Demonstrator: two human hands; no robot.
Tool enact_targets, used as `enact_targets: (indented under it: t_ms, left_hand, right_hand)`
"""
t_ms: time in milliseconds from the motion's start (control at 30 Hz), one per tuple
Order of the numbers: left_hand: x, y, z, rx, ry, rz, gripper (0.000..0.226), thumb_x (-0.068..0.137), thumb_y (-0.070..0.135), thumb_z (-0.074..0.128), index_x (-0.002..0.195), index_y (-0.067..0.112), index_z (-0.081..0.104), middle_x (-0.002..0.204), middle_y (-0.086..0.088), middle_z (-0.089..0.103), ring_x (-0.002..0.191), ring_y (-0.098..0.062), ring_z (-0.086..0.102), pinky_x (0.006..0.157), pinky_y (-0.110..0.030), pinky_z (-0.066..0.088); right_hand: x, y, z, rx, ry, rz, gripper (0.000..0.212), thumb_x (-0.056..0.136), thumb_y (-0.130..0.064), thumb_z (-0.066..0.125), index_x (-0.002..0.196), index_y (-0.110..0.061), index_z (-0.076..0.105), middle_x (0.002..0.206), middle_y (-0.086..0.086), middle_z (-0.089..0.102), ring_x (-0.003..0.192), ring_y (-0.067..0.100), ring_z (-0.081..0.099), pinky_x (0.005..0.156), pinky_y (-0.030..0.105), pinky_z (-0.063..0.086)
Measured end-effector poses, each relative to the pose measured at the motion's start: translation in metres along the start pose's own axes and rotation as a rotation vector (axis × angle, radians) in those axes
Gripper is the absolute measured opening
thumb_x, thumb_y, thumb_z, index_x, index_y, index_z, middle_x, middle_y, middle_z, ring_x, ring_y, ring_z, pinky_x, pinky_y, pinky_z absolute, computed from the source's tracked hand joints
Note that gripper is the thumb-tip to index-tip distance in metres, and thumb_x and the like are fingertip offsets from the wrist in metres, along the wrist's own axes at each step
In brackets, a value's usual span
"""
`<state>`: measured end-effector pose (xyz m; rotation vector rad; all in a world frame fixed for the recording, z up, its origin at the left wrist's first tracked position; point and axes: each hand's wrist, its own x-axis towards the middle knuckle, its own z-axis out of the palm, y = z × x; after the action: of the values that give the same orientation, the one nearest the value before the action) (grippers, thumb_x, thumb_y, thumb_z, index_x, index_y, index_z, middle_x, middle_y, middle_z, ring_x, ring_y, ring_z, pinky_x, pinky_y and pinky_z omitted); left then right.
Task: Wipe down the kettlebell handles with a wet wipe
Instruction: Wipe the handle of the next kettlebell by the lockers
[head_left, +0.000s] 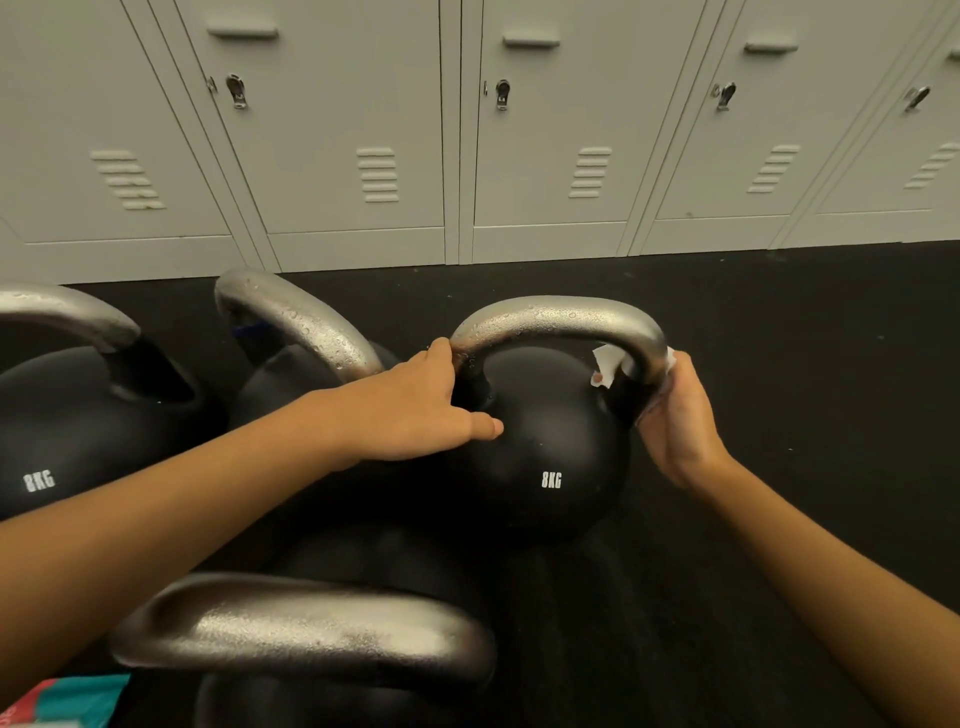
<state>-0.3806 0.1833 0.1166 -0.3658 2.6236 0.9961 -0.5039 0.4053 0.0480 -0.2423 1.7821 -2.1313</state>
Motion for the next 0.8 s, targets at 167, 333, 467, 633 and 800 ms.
enact_targets:
  t_ms: [167,333,467,633,800]
  left_hand:
    - [-0.003,0.001,-0.001,-0.034,-0.014,-0.009,0.101,0.058,0.064,0.062,0.142,0.020,0.028,0.145,0.002,0.042,0.131,-0.019,0.045,0.109,-0.043,0.038]
    - [-0.003,0.003,0.000,-0.020,-0.006,-0.025,0.092,0.066,0.062,0.067,0.137,0.018,0.031,0.142,0.001,0.045,0.129,-0.019,0.046,0.108,-0.043,0.039]
    - [0.000,0.002,0.001,0.000,0.008,-0.012,0.078,0.080,0.051,0.069,0.138,0.016,0.031,0.142,-0.001,0.045,0.130,-0.019,0.045,0.109,-0.043,0.038]
    - [-0.001,0.003,0.001,0.018,0.008,-0.012,0.073,0.081,0.053,0.068,0.134,0.017,0.033,0.139,0.000,0.047,0.127,-0.019,0.047,0.107,-0.043,0.039]
    - [-0.001,0.006,0.000,0.024,0.019,-0.013,0.072,0.081,0.053,0.067,0.134,0.017,0.034,0.138,0.000,0.048,0.126,-0.019,0.048,0.107,-0.043,0.040]
  right_hand:
    - [-0.018,0.005,0.006,0.054,0.054,-0.018,0.036,0.107,-0.030,0.030,0.107,-0.019,0.064,0.106,-0.003,0.071,0.107,0.009,0.064,0.097,0.025,0.044]
    - [-0.037,0.012,0.012,-0.055,0.150,-0.072,0.034,0.108,-0.022,0.030,0.105,-0.011,0.062,0.094,-0.002,0.064,0.088,0.005,0.060,0.086,0.027,0.046]
    - [-0.045,0.006,0.015,-0.032,0.163,-0.118,0.037,0.108,-0.023,0.032,0.134,-0.017,0.057,0.118,-0.009,0.069,0.115,0.004,0.061,0.100,0.023,0.045]
    - [-0.023,-0.029,0.018,-0.309,0.153,-0.081,0.037,0.104,-0.030,0.035,0.107,-0.029,0.072,0.097,-0.007,0.068,0.094,0.006,0.059,0.089,0.030,0.043]
    - [-0.004,-0.067,0.034,-0.741,0.051,-0.204,0.034,0.099,-0.030,0.041,0.082,-0.008,0.060,0.072,0.000,0.053,0.066,0.009,0.044,0.065,0.032,0.033]
